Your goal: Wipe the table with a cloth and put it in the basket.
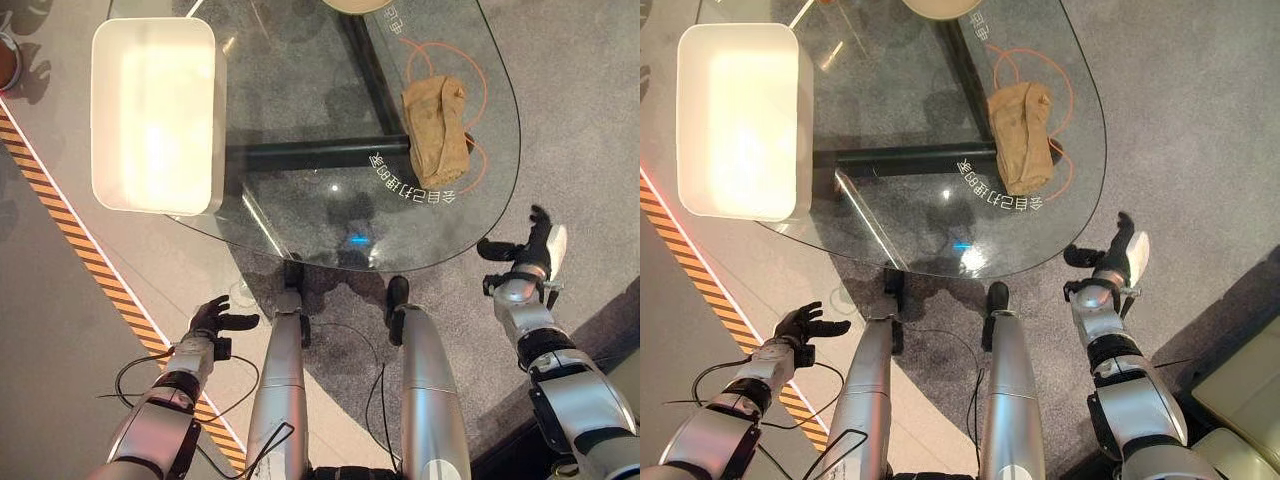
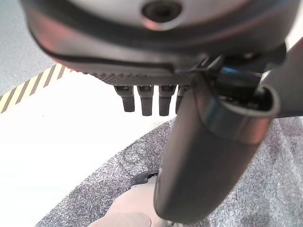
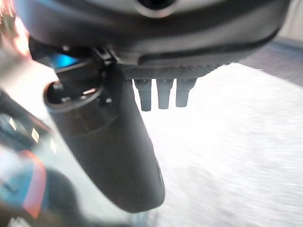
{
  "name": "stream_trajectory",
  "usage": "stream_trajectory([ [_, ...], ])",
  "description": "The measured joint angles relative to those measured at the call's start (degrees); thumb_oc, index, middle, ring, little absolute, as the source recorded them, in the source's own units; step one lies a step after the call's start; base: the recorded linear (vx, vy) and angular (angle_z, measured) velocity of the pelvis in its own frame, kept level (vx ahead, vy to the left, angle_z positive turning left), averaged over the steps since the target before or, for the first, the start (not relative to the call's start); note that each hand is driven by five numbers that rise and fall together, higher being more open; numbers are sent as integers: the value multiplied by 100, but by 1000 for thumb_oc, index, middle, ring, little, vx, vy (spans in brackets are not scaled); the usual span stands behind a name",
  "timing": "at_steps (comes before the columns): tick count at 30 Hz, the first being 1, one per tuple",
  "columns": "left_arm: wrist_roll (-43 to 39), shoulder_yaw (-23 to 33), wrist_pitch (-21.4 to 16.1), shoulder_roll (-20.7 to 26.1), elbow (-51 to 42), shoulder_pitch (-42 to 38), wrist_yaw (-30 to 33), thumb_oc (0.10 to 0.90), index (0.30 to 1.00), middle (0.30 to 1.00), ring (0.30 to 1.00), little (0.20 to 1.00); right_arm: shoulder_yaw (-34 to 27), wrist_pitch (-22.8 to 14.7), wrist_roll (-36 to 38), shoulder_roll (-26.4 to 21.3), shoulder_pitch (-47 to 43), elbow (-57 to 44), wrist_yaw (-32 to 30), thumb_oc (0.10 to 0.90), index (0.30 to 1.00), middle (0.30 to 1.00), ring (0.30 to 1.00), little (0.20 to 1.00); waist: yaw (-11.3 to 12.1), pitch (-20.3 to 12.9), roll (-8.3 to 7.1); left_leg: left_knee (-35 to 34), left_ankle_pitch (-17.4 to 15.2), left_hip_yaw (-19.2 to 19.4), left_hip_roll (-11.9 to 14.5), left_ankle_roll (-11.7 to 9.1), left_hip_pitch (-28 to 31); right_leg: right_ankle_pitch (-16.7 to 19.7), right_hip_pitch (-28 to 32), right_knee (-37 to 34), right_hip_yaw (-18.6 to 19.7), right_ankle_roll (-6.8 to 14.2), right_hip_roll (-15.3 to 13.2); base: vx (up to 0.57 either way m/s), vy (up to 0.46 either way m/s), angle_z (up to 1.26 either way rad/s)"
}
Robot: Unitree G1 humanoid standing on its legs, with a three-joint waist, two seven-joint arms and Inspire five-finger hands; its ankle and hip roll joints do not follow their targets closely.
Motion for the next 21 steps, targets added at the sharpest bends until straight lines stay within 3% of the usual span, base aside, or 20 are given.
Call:
stream_trajectory([
  [9, -186, -101, -169, -11, 6, 11, 21, 800, 900, 900, 900, 900, -20, -209, 459, 47, 101, -1453, -1064, 800, 900, 900, 900, 900, -52, 1, 3, -225, 47, 33, -3, 12, 92, 59, 11, -163, 30, 2, 1, -4, 30, -3],
  [21, -198, -103, -229, -40, 2, 24, 22, 800, 900, 900, 900, 900, 255, -91, -328, 65, -553, -2835, -1605, 800, 900, 900, 900, 900, 10, -2, 8, -396, 124, 40, -58, -4, 231, 73, 133, -265, 41, 13, -47, 9, 20, 1],
])
